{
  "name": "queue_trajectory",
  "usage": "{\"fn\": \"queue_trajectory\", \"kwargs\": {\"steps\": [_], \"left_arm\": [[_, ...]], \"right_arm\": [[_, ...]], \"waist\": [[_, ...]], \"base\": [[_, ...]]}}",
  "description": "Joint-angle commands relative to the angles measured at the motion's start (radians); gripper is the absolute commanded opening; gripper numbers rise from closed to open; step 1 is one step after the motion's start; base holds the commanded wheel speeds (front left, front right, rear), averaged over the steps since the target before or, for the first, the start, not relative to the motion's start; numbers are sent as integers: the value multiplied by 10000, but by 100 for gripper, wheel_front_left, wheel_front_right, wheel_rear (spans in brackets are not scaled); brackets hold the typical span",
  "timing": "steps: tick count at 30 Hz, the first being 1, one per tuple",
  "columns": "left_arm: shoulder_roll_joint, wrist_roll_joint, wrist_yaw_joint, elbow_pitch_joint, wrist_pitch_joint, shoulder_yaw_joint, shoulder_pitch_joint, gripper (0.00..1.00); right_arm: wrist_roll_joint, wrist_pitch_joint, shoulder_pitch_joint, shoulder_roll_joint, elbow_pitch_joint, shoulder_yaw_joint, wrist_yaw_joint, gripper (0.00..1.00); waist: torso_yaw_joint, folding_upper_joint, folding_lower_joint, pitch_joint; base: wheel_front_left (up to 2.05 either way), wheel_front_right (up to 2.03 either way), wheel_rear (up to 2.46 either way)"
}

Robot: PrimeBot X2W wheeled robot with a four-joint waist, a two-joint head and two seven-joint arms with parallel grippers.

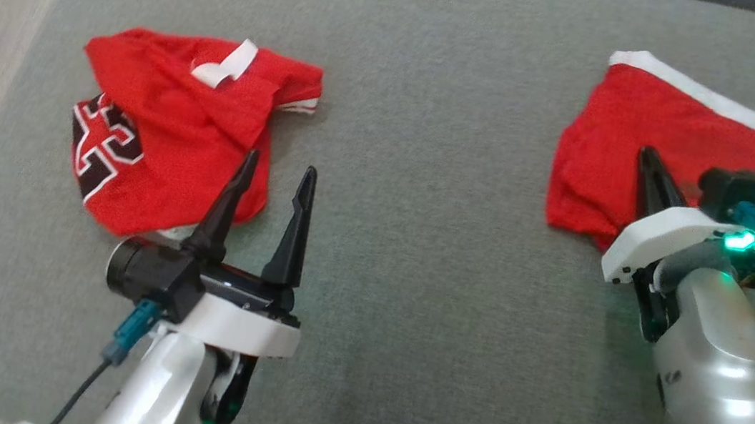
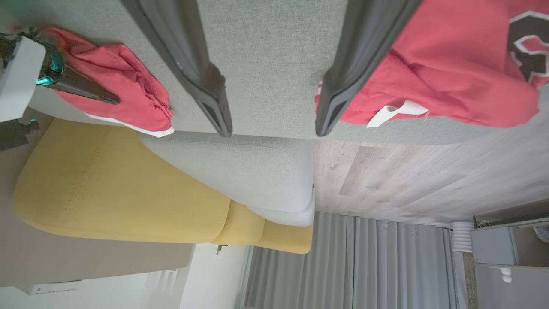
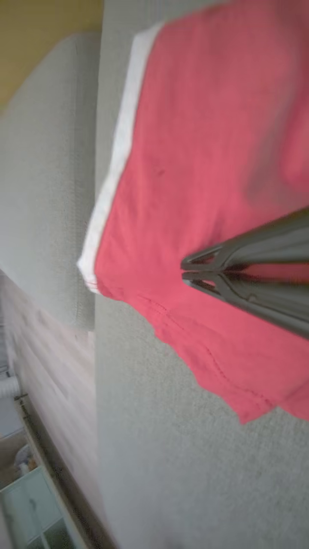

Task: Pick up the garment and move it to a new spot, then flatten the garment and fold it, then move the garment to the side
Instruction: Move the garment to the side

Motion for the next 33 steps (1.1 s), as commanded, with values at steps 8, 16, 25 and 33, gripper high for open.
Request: {"fn": "queue_trajectory", "kwargs": {"steps": [8,16,25,33], "left_arm": [[51,145,4,-323,-51,1091,492,100],[51,271,-63,-411,-51,1771,881,100],[51,331,-212,-344,-51,2071,1154,100],[51,382,-285,-394,-51,1879,921,100]], "right_arm": [[1015,-288,1267,266,-3189,-73,-7,0],[1092,-291,3780,386,-6266,-11,-7,100],[1076,-292,5237,430,-7243,189,-7,100],[910,18,4651,433,-6986,-240,-7,100]], "waist": [[-1476,0,0,-1024],[-2596,0,0,-1281],[-2957,0,0,-1328],[-2593,0,0,-910]], "base": [[0,0,0],[0,0,0],[0,0,0],[0,0,0]]}}
